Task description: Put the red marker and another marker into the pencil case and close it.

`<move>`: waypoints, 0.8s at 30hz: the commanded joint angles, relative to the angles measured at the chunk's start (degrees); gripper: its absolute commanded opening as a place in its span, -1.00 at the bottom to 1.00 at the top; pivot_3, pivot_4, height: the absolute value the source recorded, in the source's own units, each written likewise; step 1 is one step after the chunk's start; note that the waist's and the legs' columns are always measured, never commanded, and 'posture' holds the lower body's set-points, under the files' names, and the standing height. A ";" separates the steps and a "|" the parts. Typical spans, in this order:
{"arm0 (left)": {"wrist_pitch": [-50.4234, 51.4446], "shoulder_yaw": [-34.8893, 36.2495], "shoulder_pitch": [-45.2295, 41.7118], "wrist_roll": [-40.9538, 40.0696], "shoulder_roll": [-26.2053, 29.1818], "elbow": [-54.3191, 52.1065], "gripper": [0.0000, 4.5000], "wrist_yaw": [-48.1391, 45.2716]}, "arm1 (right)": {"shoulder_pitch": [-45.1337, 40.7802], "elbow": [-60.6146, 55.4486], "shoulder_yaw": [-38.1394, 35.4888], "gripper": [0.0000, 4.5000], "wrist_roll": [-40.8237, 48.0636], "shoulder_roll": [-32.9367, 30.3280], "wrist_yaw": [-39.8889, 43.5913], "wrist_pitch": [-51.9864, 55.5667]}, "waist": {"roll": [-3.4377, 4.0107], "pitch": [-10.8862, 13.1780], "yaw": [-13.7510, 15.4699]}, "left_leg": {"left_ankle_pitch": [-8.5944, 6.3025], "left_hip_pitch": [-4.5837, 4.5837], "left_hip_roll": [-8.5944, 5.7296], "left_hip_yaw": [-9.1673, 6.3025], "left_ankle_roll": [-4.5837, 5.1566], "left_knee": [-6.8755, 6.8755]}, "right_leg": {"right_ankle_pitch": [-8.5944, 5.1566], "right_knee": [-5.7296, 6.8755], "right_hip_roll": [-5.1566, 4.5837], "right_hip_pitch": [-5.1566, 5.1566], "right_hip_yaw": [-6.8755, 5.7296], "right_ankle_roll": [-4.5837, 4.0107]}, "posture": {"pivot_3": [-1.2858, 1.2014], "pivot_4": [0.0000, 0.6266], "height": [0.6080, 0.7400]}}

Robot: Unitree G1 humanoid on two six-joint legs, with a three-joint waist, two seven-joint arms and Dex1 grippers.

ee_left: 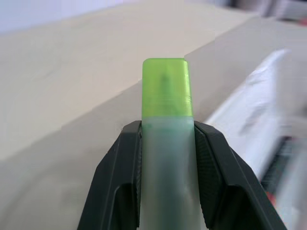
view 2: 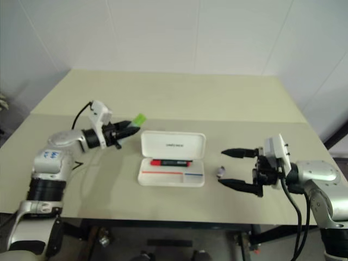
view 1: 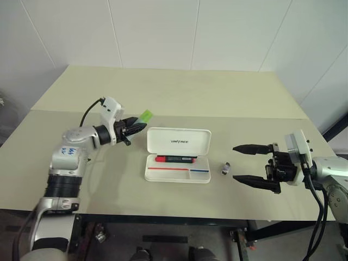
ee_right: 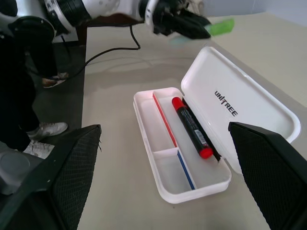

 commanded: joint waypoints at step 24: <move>-3.52 -25.30 -6.81 10.74 -3.77 3.81 -0.50 -24.40 | 9.28 -11.06 -5.02 1.00 0.64 1.46 -10.93 -1.59 | 0.00 0.00 0.06 | 0.04 0.01 -0.06 -0.09 0.08 0.31 | -0.07 0.32 0.13 0.01 0.11 0.11 | 0.03 -0.52 1.00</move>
